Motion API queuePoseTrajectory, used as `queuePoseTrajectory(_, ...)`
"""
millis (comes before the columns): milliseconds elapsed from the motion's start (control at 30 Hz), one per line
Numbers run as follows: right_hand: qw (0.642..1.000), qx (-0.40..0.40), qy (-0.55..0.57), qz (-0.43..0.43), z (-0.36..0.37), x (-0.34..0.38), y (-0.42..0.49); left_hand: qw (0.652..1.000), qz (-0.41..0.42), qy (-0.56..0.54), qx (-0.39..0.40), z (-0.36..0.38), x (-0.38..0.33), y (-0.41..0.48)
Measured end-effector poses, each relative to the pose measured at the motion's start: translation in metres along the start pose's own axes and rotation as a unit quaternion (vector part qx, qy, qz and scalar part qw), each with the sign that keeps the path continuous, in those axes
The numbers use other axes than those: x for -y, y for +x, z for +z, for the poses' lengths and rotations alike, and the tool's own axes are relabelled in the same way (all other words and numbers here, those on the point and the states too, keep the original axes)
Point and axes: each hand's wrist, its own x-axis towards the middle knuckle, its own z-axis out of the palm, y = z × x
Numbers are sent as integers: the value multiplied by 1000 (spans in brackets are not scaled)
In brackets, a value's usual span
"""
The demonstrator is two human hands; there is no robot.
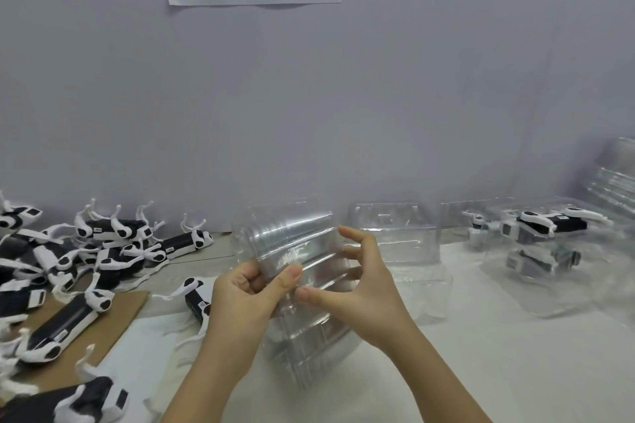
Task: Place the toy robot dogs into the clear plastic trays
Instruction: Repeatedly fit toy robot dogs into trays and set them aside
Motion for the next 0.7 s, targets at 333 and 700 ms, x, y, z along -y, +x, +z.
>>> queuePoseTrajectory(333, 999, -31, 1, -31, 3, 2, -1, 998, 51, 37, -13, 9, 8, -5)
queuePoseTrajectory(700, 995, 70, -3, -77, 7, 27, -8, 993, 59, 63, -76, 12, -2, -17)
